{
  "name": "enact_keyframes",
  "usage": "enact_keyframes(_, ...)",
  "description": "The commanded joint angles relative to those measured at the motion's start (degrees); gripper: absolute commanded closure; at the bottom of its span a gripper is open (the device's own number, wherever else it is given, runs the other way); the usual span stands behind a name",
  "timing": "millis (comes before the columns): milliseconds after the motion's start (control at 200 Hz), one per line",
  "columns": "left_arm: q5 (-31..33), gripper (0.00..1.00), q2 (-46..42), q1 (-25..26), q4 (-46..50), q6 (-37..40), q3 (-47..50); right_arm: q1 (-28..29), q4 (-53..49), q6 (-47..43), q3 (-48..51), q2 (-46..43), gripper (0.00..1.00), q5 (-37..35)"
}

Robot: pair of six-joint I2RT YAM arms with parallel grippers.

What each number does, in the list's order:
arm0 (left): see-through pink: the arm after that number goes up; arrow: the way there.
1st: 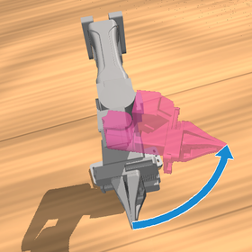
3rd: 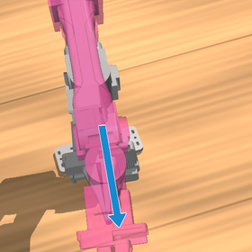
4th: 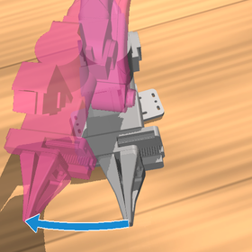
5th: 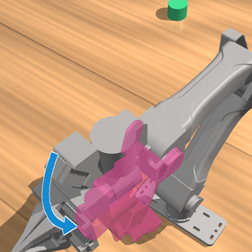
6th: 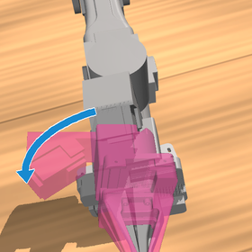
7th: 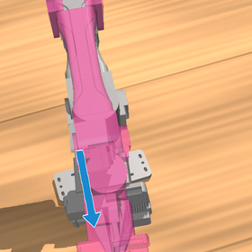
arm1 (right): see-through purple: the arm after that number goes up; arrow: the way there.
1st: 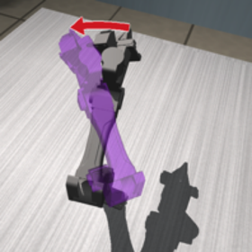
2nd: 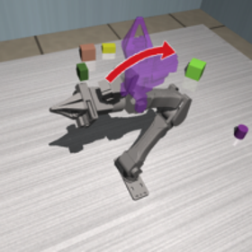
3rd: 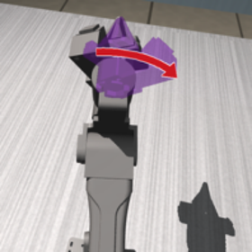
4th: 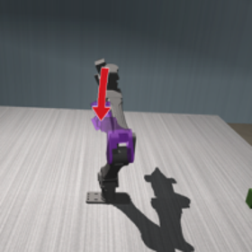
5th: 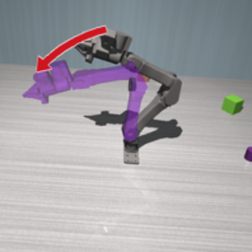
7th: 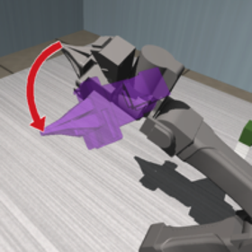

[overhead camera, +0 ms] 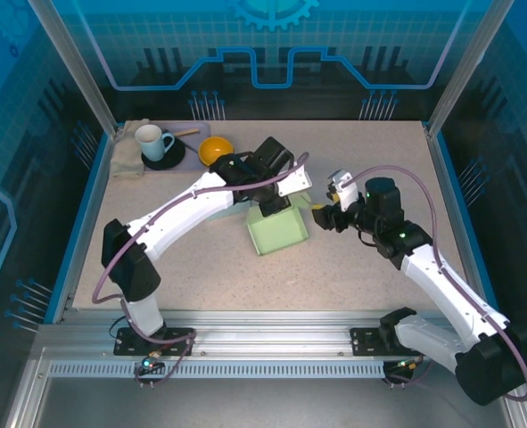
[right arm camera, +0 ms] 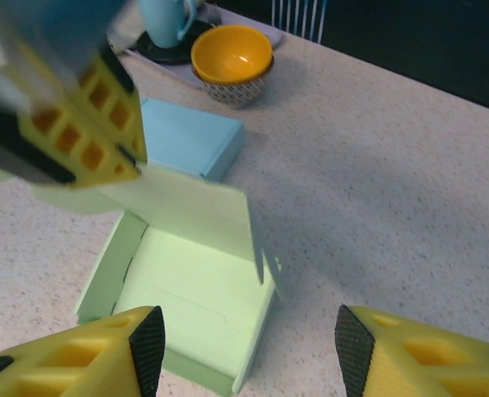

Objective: Fold the paper box

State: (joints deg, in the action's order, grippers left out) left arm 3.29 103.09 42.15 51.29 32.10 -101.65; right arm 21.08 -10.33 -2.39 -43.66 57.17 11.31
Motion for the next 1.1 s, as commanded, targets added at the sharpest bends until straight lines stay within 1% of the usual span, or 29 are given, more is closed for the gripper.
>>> enact_keyframes(0,-6.8,0.92,3.2,-0.3,1.9,7.7,-4.8,0.1,1.3,5.7,3.7,-1.9,0.41,-6.9)
enact_keyframes(95,-6.7,0.89,7.1,-0.2,3.5,9.5,-8.9,-0.2,0.0,9.0,5.8,-3.0,0.4,-10.0)
enact_keyframes(145,-6.6,0.86,9.4,-0.2,4.9,10.0,-11.4,-0.3,-0.5,10.6,6.8,-3.8,0.4,-11.2)
enact_keyframes(195,-6.0,0.77,11.3,-0.3,5.2,10.0,-13.2,-0.6,-1.3,12.6,7.6,-4.4,0.4,-12.5)
enact_keyframes(255,-4.8,0.74,12.4,-0.6,2.8,8.2,-13.6,-1.0,-3.3,14.5,7.4,-4.9,0.4,-14.1)
enact_keyframes(300,-5.0,0.67,12.2,-1.3,0.4,5.9,-13.3,-1.4,-5.3,15.6,7.0,-5.2,0.4,-15.1)
enact_keyframes(325,-5.3,0.66,12.0,-1.8,-0.8,3.8,-13.3,-1.6,-6.4,15.9,6.7,-5.3,0.4,-15.5)
enact_keyframes(385,-3.8,0.49,10.9,-2.7,-3.6,-2.3,-13.4,-2.2,-8.5,16.2,6.1,-5.6,0.4,-16.2)
enact_keyframes(405,-3.1,0.46,10.4,-3.0,-4.3,-4.6,-13.5,-2.4,-9.2,16.2,5.9,-5.6,0.4,-16.4)
enact_keyframes(480,1.1,0.43,8.1,-3.8,-5.4,-14.8,-14.0,-3.6,-10.9,15.6,5.1,-5.6,0.4,-16.8)
enact_keyframes(560,3.7,0.4,4.7,-5.0,-4.2,-25.7,-13.2,-4.9,-11.5,15.0,4.4,-4.7,0.4,-17.3)
enact_keyframes(605,3.8,0.4,2.4,-6.1,-3.4,-31.2,-11.5,-5.6,-10.9,14.2,4.0,-3.6,0.4,-16.1)
enact_keyframes(675,2.1,0.41,-1.5,-7.2,-2.5,-36.3,-6.6,-6.1,-9.0,12.8,3.2,-1.5,0.41,-12.6)
enact_keyframes(775,-0.6,0.41,-9.2,-7.5,-6.7,-39.5,5.1,-6.0,-3.5,9.4,3.1,2.0,0.43,-4.7)
enact_keyframes(825,-0.9,0.41,-13.4,-7.4,-10.1,-40.0,11.8,-5.6,-1.0,7.8,3.1,4.1,0.44,-2.3)
enact_keyframes(880,0.1,0.38,-17.7,-7.6,-14.0,-40.3,20.0,-4.7,1.1,6.4,2.9,6.6,0.45,-2.0)
enact_keyframes(935,-0.1,0.38,-20.9,-8.2,-16.9,-40.7,25.9,-4.0,2.7,4.6,2.3,9.2,0.45,-2.7)
enact_keyframes(1010,-1.8,0.38,-23.4,-9.2,-19.0,-41.0,30.9,-3.5,5.1,2.8,1.5,12.6,0.46,-3.0)
enact_keyframes(1090,-3.1,0.38,-24.7,-10.3,-20.4,-41.9,33.9,-3.2,7.3,1.2,0.5,15.7,0.47,-3.1)
